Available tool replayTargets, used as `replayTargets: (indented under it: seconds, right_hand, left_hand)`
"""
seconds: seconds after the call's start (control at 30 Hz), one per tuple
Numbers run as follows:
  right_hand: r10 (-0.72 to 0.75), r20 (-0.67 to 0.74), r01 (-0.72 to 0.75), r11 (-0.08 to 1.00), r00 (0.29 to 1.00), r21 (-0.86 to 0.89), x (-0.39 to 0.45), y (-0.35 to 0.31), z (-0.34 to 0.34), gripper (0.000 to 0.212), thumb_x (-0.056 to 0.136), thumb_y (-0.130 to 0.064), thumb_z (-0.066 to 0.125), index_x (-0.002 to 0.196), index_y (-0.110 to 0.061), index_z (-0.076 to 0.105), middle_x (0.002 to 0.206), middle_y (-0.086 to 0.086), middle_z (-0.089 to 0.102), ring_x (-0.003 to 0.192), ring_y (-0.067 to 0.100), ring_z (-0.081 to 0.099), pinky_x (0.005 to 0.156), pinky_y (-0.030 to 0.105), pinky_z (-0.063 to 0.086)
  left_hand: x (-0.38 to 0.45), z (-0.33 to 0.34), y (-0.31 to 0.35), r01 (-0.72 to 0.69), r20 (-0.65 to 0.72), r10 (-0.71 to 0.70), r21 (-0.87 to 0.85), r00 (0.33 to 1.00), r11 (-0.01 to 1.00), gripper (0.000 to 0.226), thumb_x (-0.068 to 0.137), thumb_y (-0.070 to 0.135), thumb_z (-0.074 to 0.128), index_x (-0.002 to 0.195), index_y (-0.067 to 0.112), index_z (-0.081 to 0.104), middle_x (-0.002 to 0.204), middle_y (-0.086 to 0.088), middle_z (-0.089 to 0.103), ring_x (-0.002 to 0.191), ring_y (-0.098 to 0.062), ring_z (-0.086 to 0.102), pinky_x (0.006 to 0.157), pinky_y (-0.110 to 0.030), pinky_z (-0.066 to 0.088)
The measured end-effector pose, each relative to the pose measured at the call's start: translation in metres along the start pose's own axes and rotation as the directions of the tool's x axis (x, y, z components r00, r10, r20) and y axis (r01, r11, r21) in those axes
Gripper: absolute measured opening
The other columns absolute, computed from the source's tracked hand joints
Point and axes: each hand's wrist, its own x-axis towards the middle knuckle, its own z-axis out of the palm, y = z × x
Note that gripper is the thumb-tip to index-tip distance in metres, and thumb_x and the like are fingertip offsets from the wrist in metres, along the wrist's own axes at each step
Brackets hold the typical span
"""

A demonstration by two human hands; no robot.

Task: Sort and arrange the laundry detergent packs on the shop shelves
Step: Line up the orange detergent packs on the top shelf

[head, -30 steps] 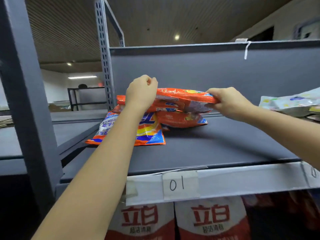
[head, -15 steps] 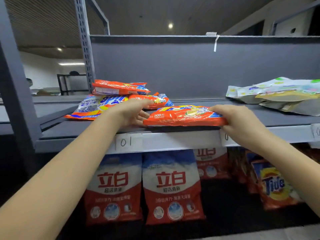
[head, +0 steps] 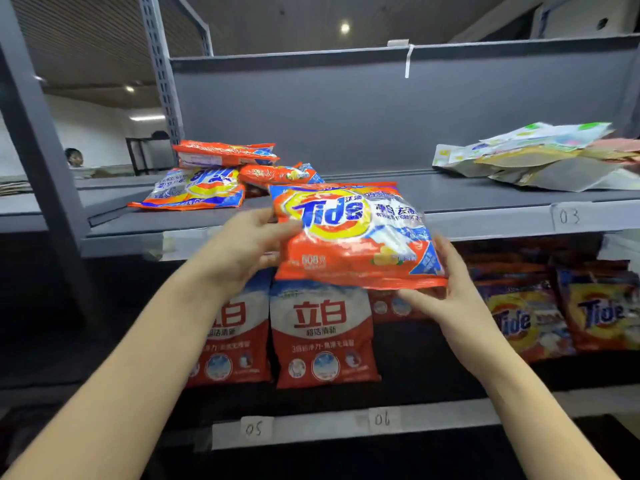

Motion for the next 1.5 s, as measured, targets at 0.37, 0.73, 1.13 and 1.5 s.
replayTargets:
  seconds: [0.37, 0.73, 1.13, 1.5]
  right_hand:
    - [0.3, 0.052, -0.304, 0.947, 0.953, 0.103, 0.043, 0.005, -0.015, 0.046, 0.073, -0.029, 0.068, 0.112, -0.004, 0.064, 0.097, 0.01, 0.073, 0.085, 0.02, 0.07, 0.081, 0.037, 0.056]
    - [0.083, 0.066, -0.069, 0.978, 0.994, -0.197, 0.052, -0.058, -0.024, 0.02, 0.08, -0.009, 0.066, 0.099, -0.017, 0.069, 0.092, -0.001, 0.075, 0.08, 0.008, 0.07, 0.066, 0.016, 0.052]
    - [-0.059, -0.409, 0.027, 0.996, 0.911, -0.085, -0.048, -0.024, -0.086, 0.055, 0.041, -0.056, 0.086, 0.089, -0.031, 0.075, 0.089, -0.005, 0.074, 0.082, 0.007, 0.068, 0.074, 0.019, 0.054]
    - [0.416, -0.536, -0.473, 0.88, 0.735, 0.035, -0.202, 0.055, -0.235, 0.05, 0.056, -0.005, 0.075, 0.104, -0.001, 0.064, 0.094, 0.009, 0.074, 0.085, 0.016, 0.069, 0.068, 0.017, 0.052]
  left_hand:
    - [-0.008, 0.014, -0.057, 0.143, -0.009, -0.153, -0.294, 0.988, 0.945, 0.037, 0.074, 0.033, 0.062, 0.105, 0.013, 0.064, 0.101, -0.005, 0.074, 0.092, -0.015, 0.07, 0.083, -0.031, 0.055]
    - [0.005, 0.024, -0.034, -0.154, -0.009, 0.154, -0.09, 0.988, 0.984, 0.024, 0.073, 0.038, 0.062, 0.09, 0.026, 0.073, 0.09, 0.003, 0.075, 0.086, -0.015, 0.072, 0.077, -0.035, 0.057]
    - [0.031, 0.122, -0.051, 0.107, 0.391, 0.074, -0.42, 0.917, 0.901, 0.014, 0.055, 0.036, 0.065, 0.064, 0.033, 0.076, 0.078, -0.004, 0.075, 0.067, -0.019, 0.072, 0.056, -0.028, 0.059]
    - [0.004, 0.314, -0.15, 0.386, 0.699, -0.104, -0.259, 0.707, 0.885, 0.046, 0.075, 0.027, 0.079, 0.116, 0.013, 0.062, 0.112, -0.014, 0.069, 0.101, -0.036, 0.067, 0.09, -0.052, 0.051]
